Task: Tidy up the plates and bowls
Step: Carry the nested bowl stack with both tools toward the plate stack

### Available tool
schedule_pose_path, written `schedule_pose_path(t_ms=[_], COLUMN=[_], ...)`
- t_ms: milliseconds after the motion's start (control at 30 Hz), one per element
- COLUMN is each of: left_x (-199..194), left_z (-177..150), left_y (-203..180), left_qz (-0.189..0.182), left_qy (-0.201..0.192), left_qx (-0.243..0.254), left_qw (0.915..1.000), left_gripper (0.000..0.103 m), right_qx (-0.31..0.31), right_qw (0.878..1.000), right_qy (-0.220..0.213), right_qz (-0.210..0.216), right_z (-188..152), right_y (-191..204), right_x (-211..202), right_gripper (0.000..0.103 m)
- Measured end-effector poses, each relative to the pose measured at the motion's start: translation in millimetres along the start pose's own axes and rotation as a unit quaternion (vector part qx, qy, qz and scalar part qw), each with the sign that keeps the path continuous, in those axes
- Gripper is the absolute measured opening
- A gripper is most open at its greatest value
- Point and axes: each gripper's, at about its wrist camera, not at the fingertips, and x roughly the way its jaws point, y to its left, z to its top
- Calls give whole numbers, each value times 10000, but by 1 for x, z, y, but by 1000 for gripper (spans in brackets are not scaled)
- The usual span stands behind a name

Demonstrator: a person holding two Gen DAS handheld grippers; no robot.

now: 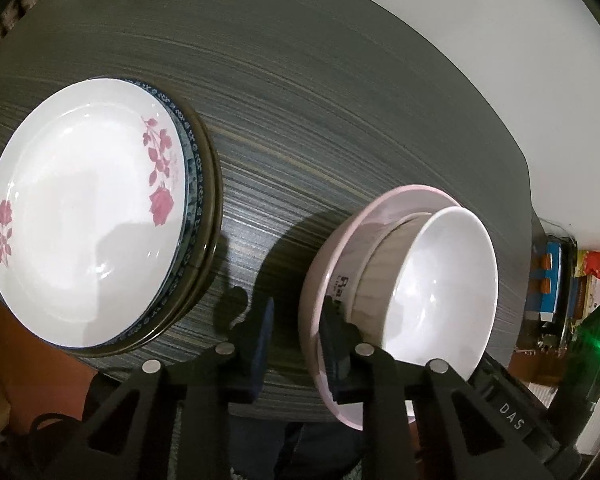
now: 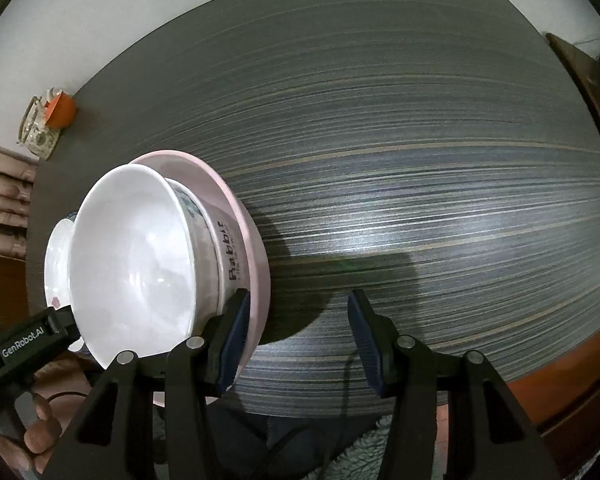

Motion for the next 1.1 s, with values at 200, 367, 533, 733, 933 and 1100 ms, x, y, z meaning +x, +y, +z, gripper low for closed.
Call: schedule_pose_path(t_ms=[200,367,533,733,933,1100], left_x=[-2,-2,0,0,-1,-2], left_z=[0,-2,-1,-1,-2,-2], left_y=[-1,-4,-6,-6,-6,-8], left_qz=[-87,-63,-77,-99,-86,-69], left_qy=[-28,-60,-71,-85,-110,-129], left_qx=[82,119,110,150,182,215], left_qw=[9999,9999,9999,9998,9997,9997], left_gripper=[13,12,12,9,8,8], right_qx=[-121,-150,-131,-136,-106,-73], right_qw=[9999,9998,9997,9995,9994,9994], right_qy=[-77,-102,-118,-159,-139,-148], right_qz=[-19,87,181,248,295,309], right_z=[-3,-5,-8,-12,-13,-12], right_y=[7,12,14,13,11,13], right_x=[-1,-2,-2,-5,-9,-8], right_gripper=[39,30,26,18,14,14])
